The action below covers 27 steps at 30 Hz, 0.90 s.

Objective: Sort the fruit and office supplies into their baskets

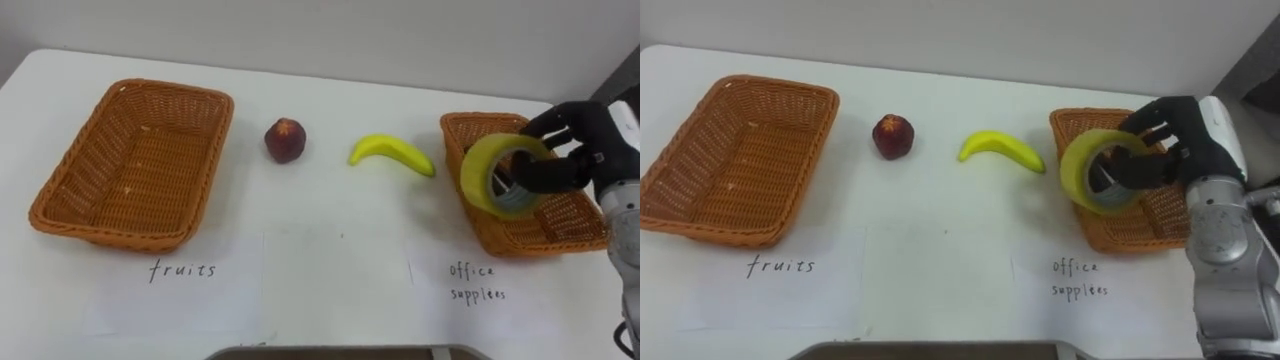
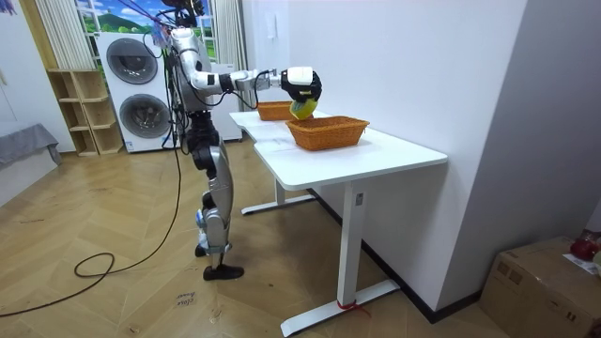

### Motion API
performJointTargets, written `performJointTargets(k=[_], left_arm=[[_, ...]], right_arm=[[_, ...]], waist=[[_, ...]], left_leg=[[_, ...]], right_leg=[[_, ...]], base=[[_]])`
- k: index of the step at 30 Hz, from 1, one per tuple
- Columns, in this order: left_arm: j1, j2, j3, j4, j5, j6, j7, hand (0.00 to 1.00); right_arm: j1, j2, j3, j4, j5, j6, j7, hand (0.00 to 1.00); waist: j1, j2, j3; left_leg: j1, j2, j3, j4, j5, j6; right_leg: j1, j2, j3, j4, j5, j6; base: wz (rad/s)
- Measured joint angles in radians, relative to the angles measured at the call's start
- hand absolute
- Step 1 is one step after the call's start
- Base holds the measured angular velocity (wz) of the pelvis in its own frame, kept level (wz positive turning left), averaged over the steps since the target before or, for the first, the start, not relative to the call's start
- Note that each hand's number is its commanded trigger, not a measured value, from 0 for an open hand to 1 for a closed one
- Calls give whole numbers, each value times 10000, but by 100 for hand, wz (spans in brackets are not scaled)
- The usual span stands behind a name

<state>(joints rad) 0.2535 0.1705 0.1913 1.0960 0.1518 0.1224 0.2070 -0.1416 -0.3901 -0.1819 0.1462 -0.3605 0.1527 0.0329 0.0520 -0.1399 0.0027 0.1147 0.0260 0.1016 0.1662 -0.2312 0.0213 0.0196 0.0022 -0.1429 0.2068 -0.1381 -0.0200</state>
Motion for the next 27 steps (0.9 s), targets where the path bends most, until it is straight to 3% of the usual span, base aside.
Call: performJointTargets(k=[12,18,27], left_arm=[[43,-14,0,-26,111,132,-46,0],[127,-54,0,-39,121,271,-46,0],[226,-54,9,-92,147,304,-235,0]], right_arm=[[1,1,-132,1,165,12,0,100],[9,1,-229,31,133,18,0,100],[101,2,-359,67,61,22,0,100]], waist=[[-214,31,-6],[-236,96,-51],[-207,105,-53]], left_leg=[[8,6,15,-40,0,1],[12,18,-28,-30,1,2],[20,20,-30,-11,1,1]], right_leg=[[-6,3,-26,-24,3,5],[-2,-1,2,-19,3,6],[-5,-1,6,-11,3,5]], base=[[0],[0],[0]])
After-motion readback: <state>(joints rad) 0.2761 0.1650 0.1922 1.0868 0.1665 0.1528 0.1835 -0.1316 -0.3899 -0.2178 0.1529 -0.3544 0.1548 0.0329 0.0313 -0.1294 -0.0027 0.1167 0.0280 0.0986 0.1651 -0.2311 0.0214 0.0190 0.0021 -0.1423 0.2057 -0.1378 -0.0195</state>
